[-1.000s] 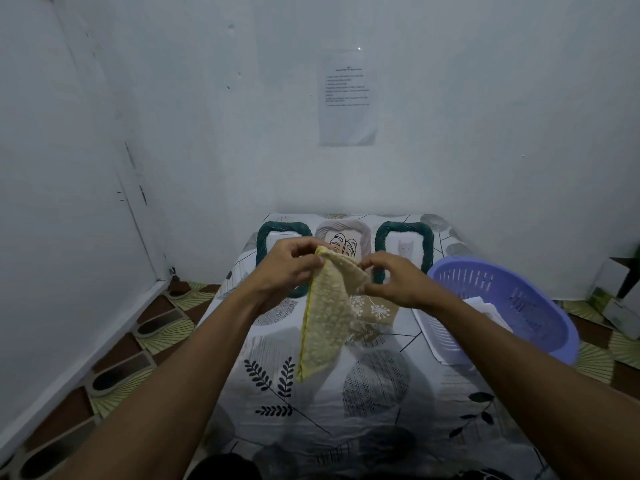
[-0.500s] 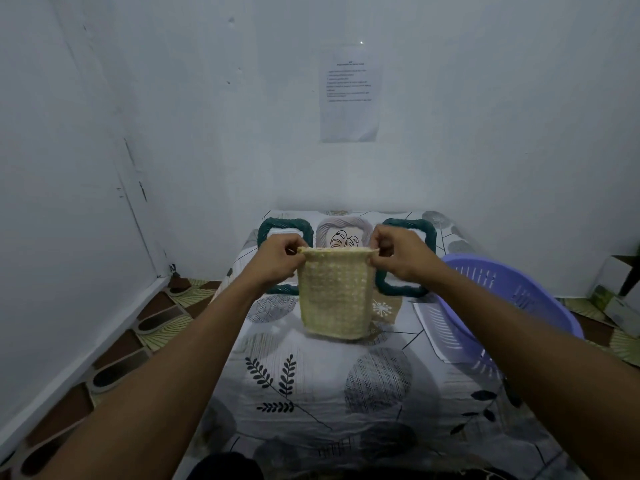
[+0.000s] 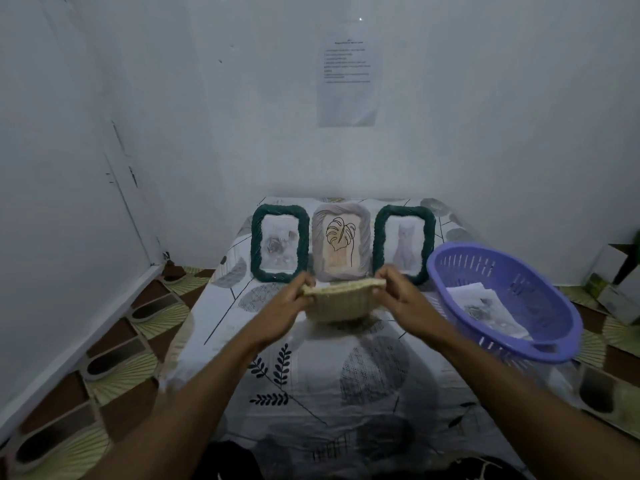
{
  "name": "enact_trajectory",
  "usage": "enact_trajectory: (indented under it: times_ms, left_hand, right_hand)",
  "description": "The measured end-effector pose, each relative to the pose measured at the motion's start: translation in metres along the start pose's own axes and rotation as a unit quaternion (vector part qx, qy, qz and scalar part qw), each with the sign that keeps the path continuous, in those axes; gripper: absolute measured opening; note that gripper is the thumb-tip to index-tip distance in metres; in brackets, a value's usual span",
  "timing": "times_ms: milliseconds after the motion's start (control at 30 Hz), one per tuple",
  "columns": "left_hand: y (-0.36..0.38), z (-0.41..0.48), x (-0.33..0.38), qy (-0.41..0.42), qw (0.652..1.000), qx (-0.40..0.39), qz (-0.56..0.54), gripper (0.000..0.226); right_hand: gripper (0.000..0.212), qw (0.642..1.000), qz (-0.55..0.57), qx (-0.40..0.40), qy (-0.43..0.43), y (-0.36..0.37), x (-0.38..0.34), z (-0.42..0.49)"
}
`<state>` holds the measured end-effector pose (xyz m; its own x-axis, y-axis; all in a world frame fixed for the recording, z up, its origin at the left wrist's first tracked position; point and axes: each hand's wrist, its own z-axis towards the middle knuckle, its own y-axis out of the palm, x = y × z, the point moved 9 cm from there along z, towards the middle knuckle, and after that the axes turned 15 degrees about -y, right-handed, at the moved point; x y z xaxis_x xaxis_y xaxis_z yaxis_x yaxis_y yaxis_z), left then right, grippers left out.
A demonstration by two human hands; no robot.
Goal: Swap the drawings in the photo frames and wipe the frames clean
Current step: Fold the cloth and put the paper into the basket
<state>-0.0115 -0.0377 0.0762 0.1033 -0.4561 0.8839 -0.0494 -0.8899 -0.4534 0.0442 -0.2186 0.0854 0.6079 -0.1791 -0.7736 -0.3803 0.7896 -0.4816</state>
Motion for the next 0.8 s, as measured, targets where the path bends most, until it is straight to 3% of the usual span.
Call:
enact_trajectory:
  times_ms: [133, 333, 500, 667, 800]
  left_hand:
    - [0.022, -0.010, -0.054, -0.018, 0.999, -0.023, 0.031, 0.005]
    - [0.008, 0.017, -0.049, -0.016, 0.996, 0.086, 0.026, 0.004]
    - [-0.007, 0.051, -0.049, -0.030, 0.984, 0.175, 0.027, 0.004]
    - [-0.009, 0.079, -0.058, -0.068, 0.973, 0.216, 0.039, 0.006]
    - [0.003, 0.082, -0.071, -0.046, 0.971, 0.225, 0.068, 0.012]
  right_hand:
    - [0.003, 0.995, -0.040, -0.086, 0.016, 0.032, 0.032, -0.039]
    - [0.014, 0.991, -0.118, 0.032, 0.049, 0.015, 0.049, -0.018]
    - [0.020, 0.982, -0.117, 0.106, 0.106, 0.002, 0.069, 0.000]
    - [0.021, 0.964, -0.160, 0.124, 0.171, -0.003, 0.098, 0.010]
    - [0.019, 0.954, -0.185, 0.125, 0.200, 0.003, 0.111, 0.004]
